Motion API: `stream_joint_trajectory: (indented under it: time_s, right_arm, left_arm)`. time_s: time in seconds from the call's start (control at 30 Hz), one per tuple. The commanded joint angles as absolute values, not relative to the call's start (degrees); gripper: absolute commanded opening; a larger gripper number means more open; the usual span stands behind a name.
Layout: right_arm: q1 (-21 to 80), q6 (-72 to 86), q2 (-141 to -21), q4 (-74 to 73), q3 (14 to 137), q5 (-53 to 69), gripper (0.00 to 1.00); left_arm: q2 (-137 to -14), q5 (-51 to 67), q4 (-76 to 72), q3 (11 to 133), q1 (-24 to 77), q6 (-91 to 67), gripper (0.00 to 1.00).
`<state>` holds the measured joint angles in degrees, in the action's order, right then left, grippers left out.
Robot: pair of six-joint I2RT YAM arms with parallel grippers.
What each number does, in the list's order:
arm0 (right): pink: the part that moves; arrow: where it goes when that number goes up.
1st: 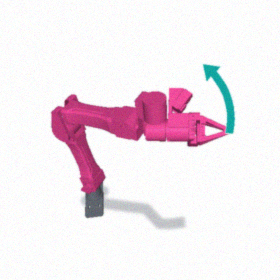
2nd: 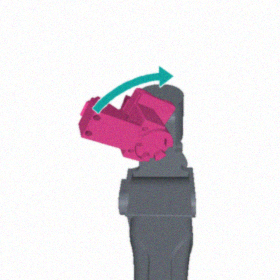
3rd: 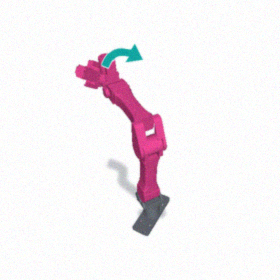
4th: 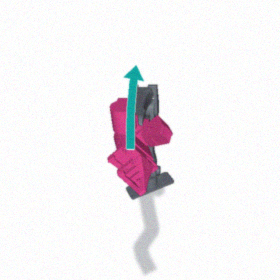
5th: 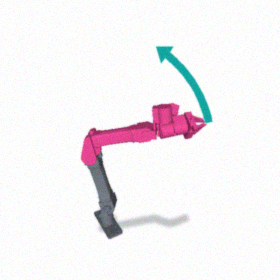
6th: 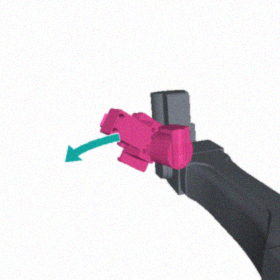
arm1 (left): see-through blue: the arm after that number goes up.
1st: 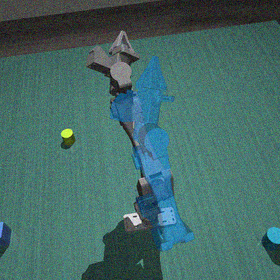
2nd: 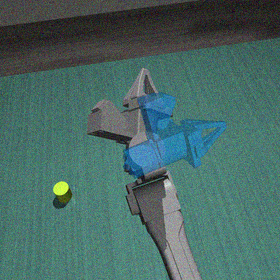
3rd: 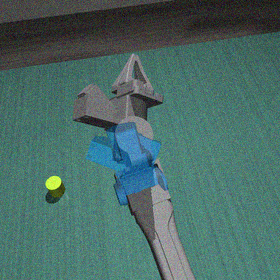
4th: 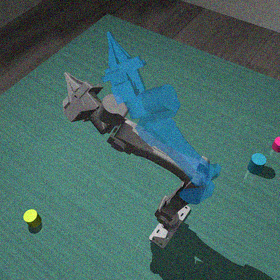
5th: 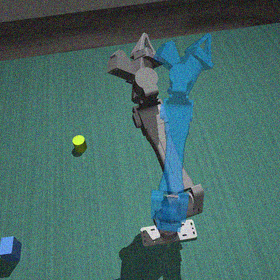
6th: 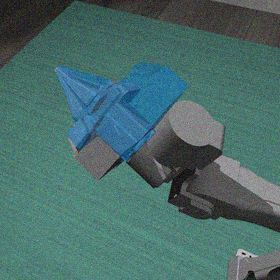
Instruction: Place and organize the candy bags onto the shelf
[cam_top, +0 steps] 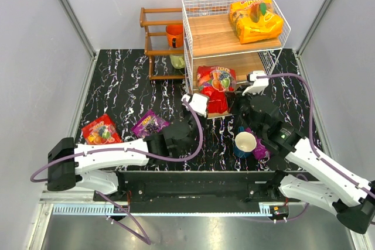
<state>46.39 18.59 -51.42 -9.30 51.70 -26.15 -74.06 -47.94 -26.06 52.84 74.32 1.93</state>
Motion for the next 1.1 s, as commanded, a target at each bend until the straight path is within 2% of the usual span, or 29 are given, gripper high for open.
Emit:
stream_joint_trajectory:
  time_s: [0.0, 0.43, 0.87, 0.97, 1.0, 1.07]
  right_arm:
    - [41.8, 15.4, -53.9, -1.8, 54.9, -27.1, 0.0]
    - [30.8, 16.4, -60.4, 6.3, 56.2, -18.5, 0.0]
    - [24.9, 18.9, -66.7, 14.8, 54.6, -13.2, 0.0]
    - [23.9, 19.2, -67.8, 15.8, 54.8, -12.1, 0.0]
    - [23.6, 19.2, -68.2, 16.1, 54.9, -11.9, 0.0]
    - [23.3, 19.4, -68.8, 16.6, 55.0, -11.2, 0.0]
  left_arm:
    - [-74.6, -46.1, -32.0, 57.7, 72.7, 5.8, 0.0]
    - [-79.0, -42.2, -33.1, 62.0, 67.7, 8.2, 0.0]
    - [-82.3, -41.8, -34.4, 63.8, 64.6, 10.2, 0.0]
    - [-81.8, -41.9, -34.2, 63.6, 64.2, 10.5, 0.13]
    - [-81.5, -41.7, -34.2, 63.5, 64.2, 10.5, 0.3]
    - [-79.2, -40.5, -32.2, 63.7, 64.3, 9.7, 0.41]
